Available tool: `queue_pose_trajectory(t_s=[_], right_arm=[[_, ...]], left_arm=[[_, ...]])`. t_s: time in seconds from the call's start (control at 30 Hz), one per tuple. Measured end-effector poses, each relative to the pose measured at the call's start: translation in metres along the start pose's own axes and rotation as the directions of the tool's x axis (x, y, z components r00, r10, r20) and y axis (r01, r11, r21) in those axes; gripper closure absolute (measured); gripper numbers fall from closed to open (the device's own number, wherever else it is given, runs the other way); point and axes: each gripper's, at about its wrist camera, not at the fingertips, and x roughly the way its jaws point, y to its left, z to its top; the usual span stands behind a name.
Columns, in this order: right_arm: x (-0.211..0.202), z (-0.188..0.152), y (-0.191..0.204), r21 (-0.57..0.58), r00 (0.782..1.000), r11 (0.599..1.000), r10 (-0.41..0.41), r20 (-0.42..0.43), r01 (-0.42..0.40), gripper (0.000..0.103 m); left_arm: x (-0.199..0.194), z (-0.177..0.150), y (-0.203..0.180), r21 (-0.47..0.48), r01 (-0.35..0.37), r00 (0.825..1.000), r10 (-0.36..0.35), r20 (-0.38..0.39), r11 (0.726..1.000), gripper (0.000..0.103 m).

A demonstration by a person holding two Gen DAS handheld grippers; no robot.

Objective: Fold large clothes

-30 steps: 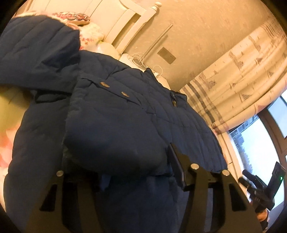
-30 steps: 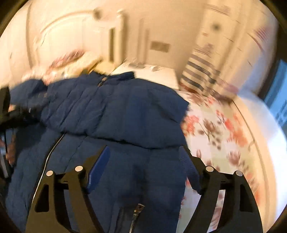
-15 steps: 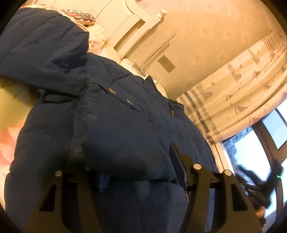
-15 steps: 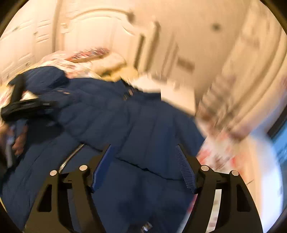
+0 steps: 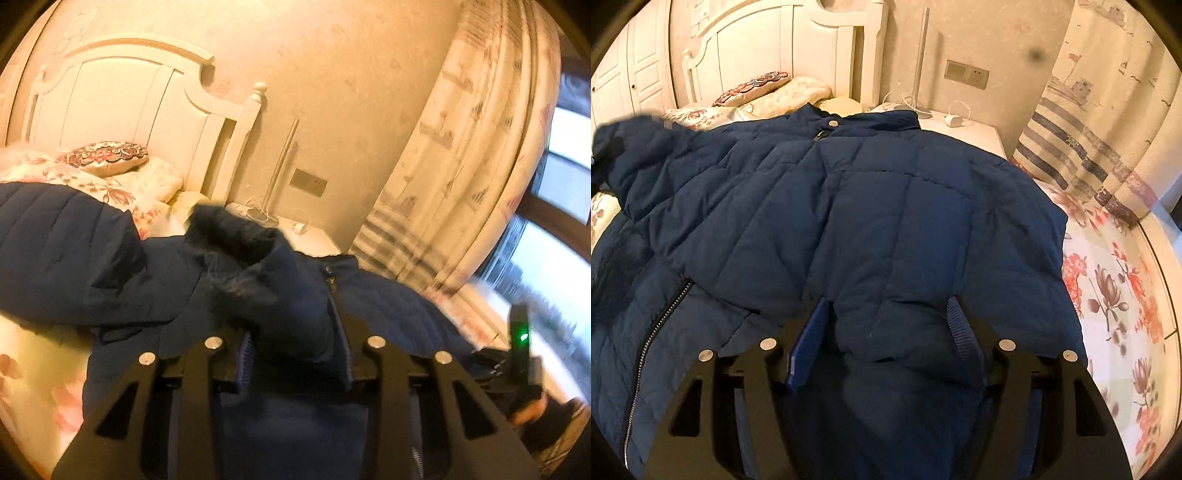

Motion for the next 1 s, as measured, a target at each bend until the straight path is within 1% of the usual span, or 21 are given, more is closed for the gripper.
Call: queue_pose_trajectory(t_s=[0.07,0.1,0.13,0.17,0.2,0.23,0.27,0.3,0.33,0.4,0.43,0.47,0.5,0.53,0.6,0.63,0.67,0.8,0.83,0.9,1.0], right_arm=[[-0.002,0.001,-0.002,0.009,1.000,1.000,-0.003,-0.008,0.003,0.036],[-0.003,0.002,-0.002,0.017,1.000,1.000,0.002,-0.015,-0.002,0.034],[-0.005,0.004,-0.004,0.041,0.999,0.999,0.015,-0.035,-0.013,0.034],[-0.008,0.007,-0.007,0.067,0.998,0.997,0.032,-0.052,-0.028,0.034],[-0.011,0.009,-0.009,0.082,0.998,0.996,0.048,-0.050,-0.044,0.034],[-0.019,0.013,-0.011,0.098,0.998,0.993,0.069,-0.015,-0.067,0.034],[-0.028,0.017,-0.013,0.111,0.998,0.992,0.059,0.034,-0.062,0.035],[-0.034,0.022,-0.015,0.116,0.997,0.992,0.030,0.075,-0.039,0.035],[-0.037,0.025,-0.015,0.115,0.995,0.993,0.015,0.100,-0.027,0.038],[-0.031,0.029,-0.011,0.097,0.994,0.995,0.026,0.105,-0.037,0.053],[-0.020,0.029,-0.005,0.071,0.997,0.997,0.035,0.070,-0.040,0.053],[0.000,0.026,0.005,0.026,1.000,1.000,0.014,-0.010,-0.014,0.054],[0.011,0.023,0.011,-0.004,0.999,1.000,-0.003,-0.047,0.003,0.053],[0.014,0.022,0.014,-0.015,0.999,1.000,-0.016,-0.036,0.015,0.053],[0.010,0.030,0.010,0.013,0.998,1.000,0.000,-0.068,0.001,0.054],[0.005,0.034,0.007,0.031,0.998,0.999,0.018,-0.058,-0.016,0.054],[-0.003,0.040,0.005,0.044,0.999,0.999,0.029,-0.023,-0.028,0.054],[-0.003,0.058,0.005,0.029,0.999,0.999,-0.015,0.028,0.014,0.054],[0.007,0.060,0.006,0.013,1.000,1.000,-0.019,0.005,0.019,0.054],[0.039,0.056,0.011,-0.036,0.992,0.999,-0.005,-0.122,0.000,0.052],[0.039,0.065,0.004,-0.011,0.988,1.000,0.019,-0.153,-0.021,0.052]], left_arm=[[0.021,-0.007,0.017,-0.075,-0.061,0.991,0.051,-0.124,0.995,0.045],[0.031,-0.011,0.035,-0.165,-0.121,0.975,0.086,-0.205,0.979,0.042],[0.033,-0.013,0.052,-0.253,-0.137,0.968,0.076,-0.238,0.958,0.042],[0.028,-0.013,0.061,-0.306,-0.120,0.974,0.054,-0.218,0.945,0.041],[0.017,-0.011,0.068,-0.336,-0.134,0.982,0.079,-0.171,0.932,0.037],[0.002,-0.008,0.068,-0.318,-0.202,0.978,0.174,-0.115,0.926,0.025],[-0.009,-0.006,0.067,-0.312,-0.240,0.971,0.231,-0.067,0.919,0.017],[-0.026,-0.004,0.064,-0.316,-0.249,0.963,0.269,0.019,0.916,0.016],[-0.038,-0.002,0.058,-0.298,-0.235,0.957,0.273,0.095,0.925,0.012],[-0.043,0.000,0.041,-0.216,-0.217,0.956,0.252,0.149,0.952,0.007],[-0.037,0.000,0.031,-0.163,-0.192,0.967,0.215,0.138,0.968,0.006],[-0.028,0.000,0.023,-0.117,-0.153,0.981,0.166,0.103,0.981,0.006],[-0.018,-0.001,0.016,-0.088,-0.119,0.990,0.125,0.062,0.989,0.006],[-0.009,-0.004,0.012,-0.069,-0.097,0.995,0.098,0.012,0.993,0.005],[0.012,-0.009,0.013,-0.059,-0.092,0.990,0.085,-0.109,0.994,0.005],[0.022,-0.012,0.016,-0.069,-0.111,0.981,0.098,-0.170,0.991,0.004],[0.027,-0.014,0.018,-0.078,-0.121,0.976,0.104,-0.193,0.990,0.004],[0.030,-0.014,0.022,-0.085,-0.123,0.972,0.103,-0.211,0.989,0.002],[0.032,-0.015,0.021,-0.076,-0.131,0.970,0.112,-0.215,0.988,0.002],[0.031,-0.016,0.024,-0.075,-0.134,0.969,0.114,-0.218,0.988,0.002],[0.027,-0.016,0.025,-0.096,-0.120,0.972,0.097,-0.212,0.988,0.002]])
